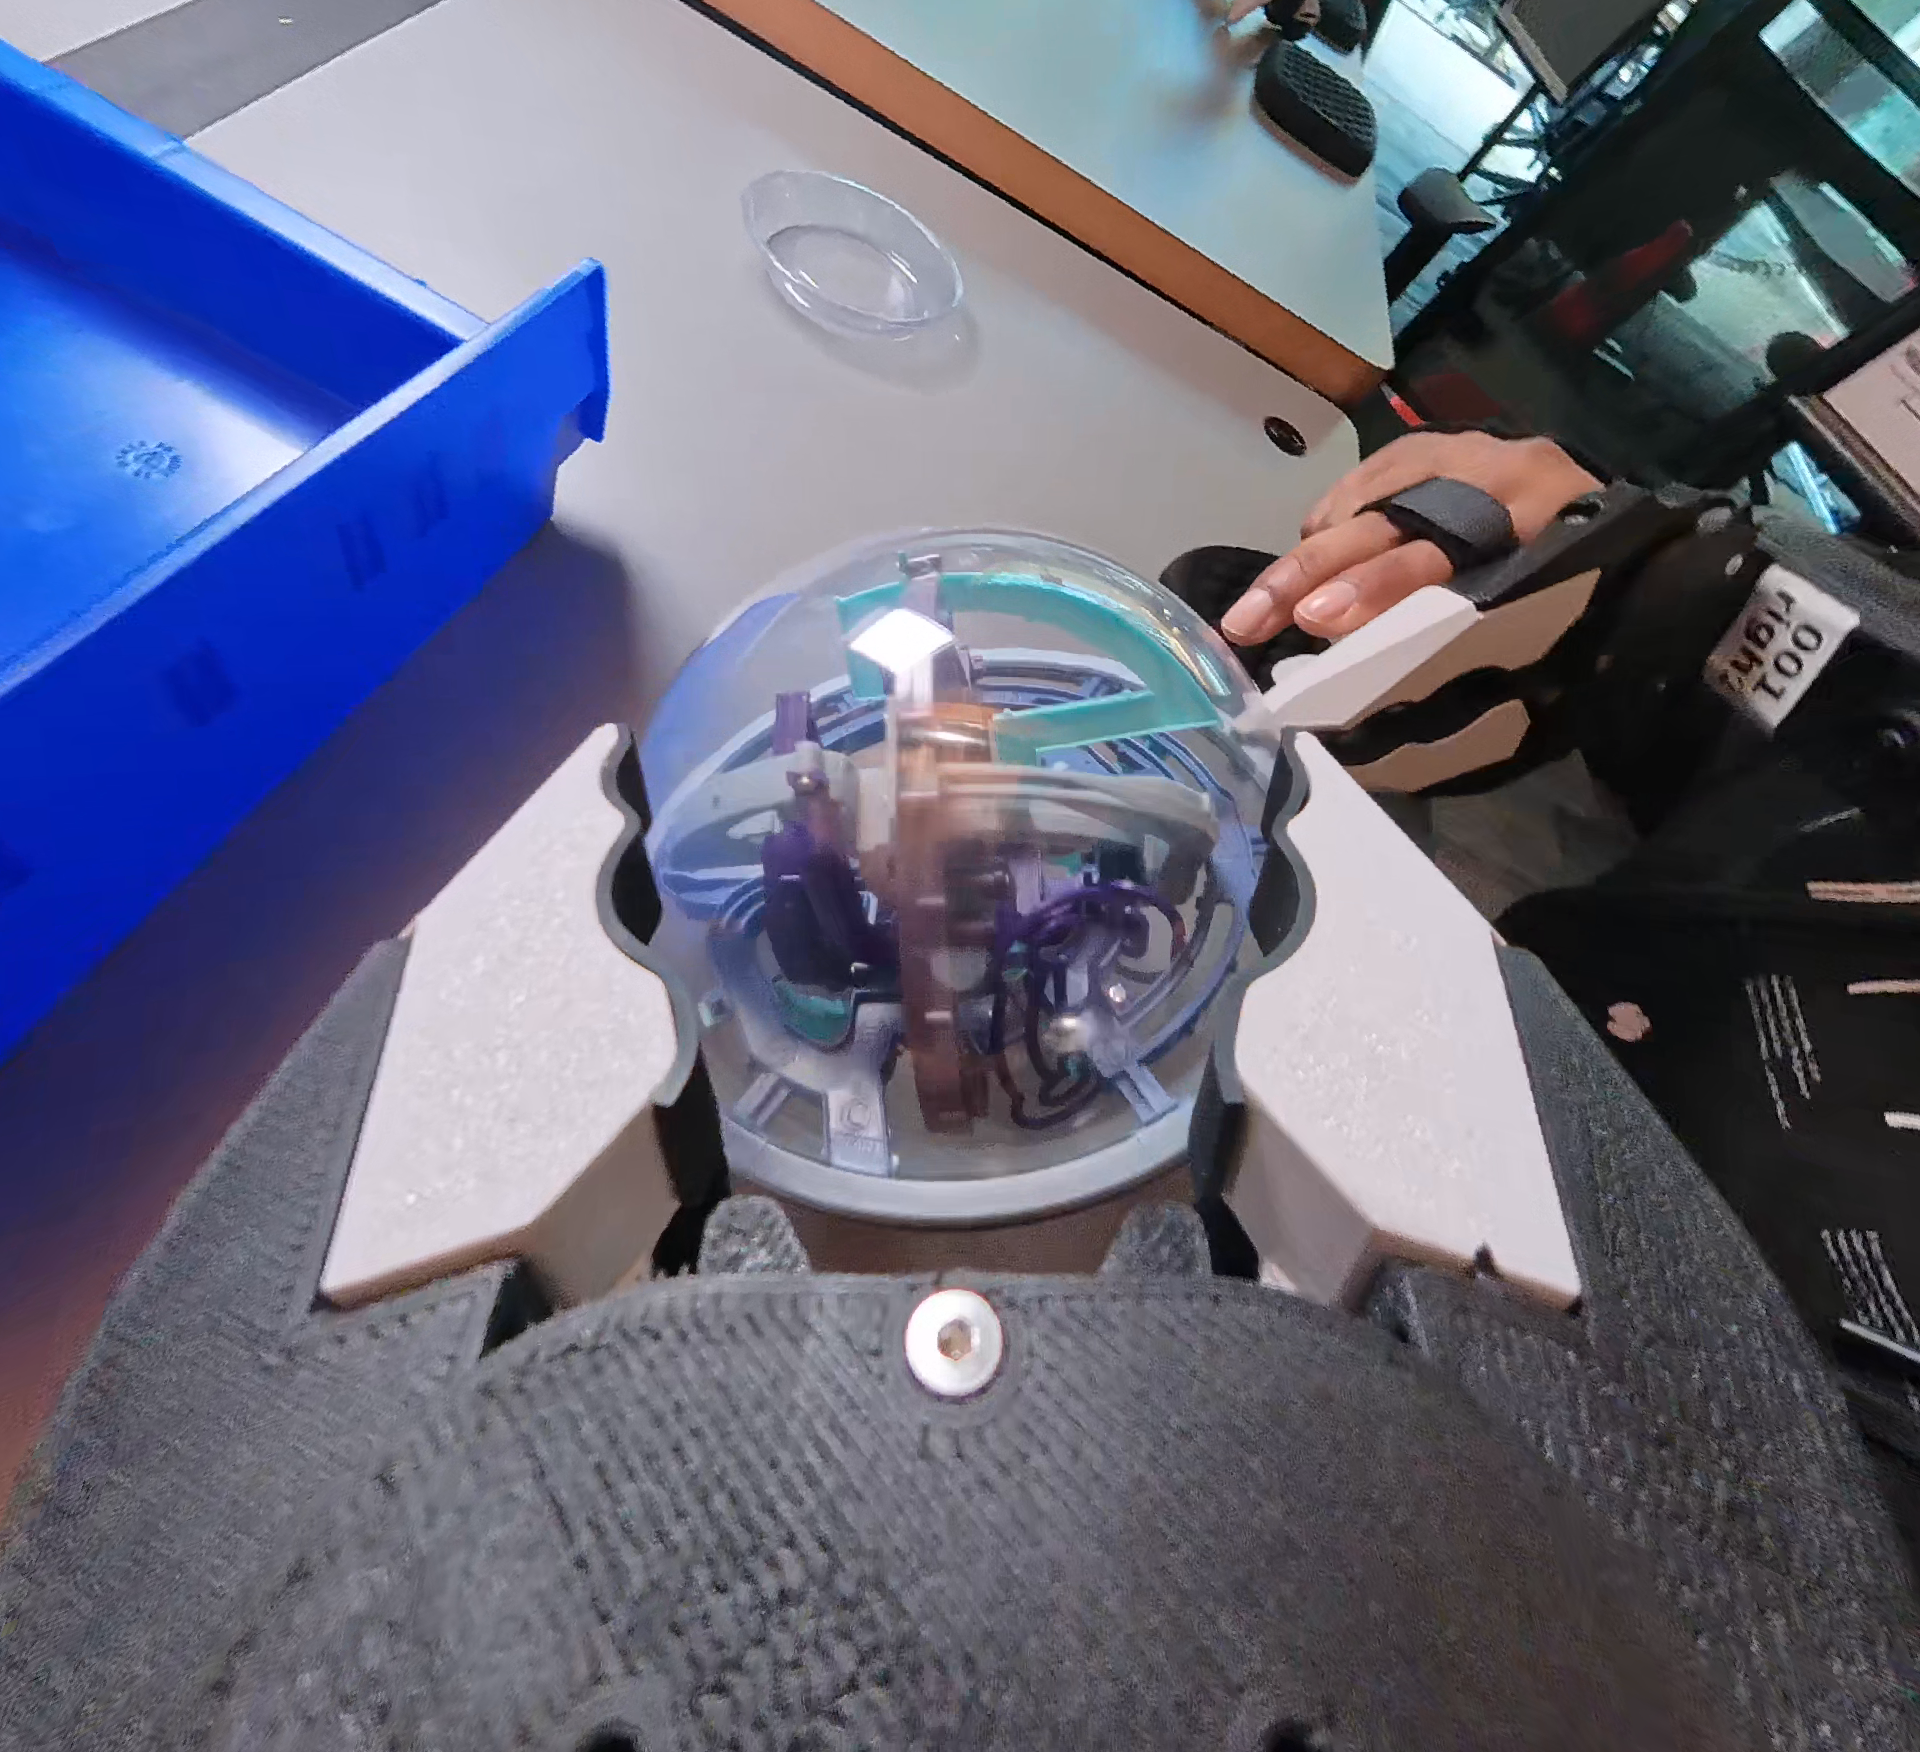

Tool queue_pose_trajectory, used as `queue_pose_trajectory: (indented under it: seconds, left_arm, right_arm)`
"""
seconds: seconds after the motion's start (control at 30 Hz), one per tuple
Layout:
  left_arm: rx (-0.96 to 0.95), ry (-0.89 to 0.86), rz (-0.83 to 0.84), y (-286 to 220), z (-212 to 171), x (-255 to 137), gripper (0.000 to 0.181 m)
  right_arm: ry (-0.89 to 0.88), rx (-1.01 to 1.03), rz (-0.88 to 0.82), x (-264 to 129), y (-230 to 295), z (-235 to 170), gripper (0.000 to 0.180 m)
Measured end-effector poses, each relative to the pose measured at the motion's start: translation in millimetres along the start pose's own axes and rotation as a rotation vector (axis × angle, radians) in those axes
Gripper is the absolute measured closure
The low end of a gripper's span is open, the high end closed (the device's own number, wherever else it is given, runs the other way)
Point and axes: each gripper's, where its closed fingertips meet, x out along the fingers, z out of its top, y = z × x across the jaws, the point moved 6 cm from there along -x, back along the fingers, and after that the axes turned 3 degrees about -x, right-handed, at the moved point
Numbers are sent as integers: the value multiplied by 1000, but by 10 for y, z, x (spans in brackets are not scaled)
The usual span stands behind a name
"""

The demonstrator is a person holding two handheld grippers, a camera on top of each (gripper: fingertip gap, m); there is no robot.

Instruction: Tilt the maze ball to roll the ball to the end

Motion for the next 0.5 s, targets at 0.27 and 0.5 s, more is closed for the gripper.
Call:
queue_pose_trajectory:
  seconds: [0.27,0.5]
  left_arm:
    - [98,65,-93,-84,43,30,64]
    - [188,190,-173,-101,77,182,65]
  right_arm:
    - [-50,18,47,-67,-13,-47,174]
    - [-91,143,105,-111,-78,-98,174]
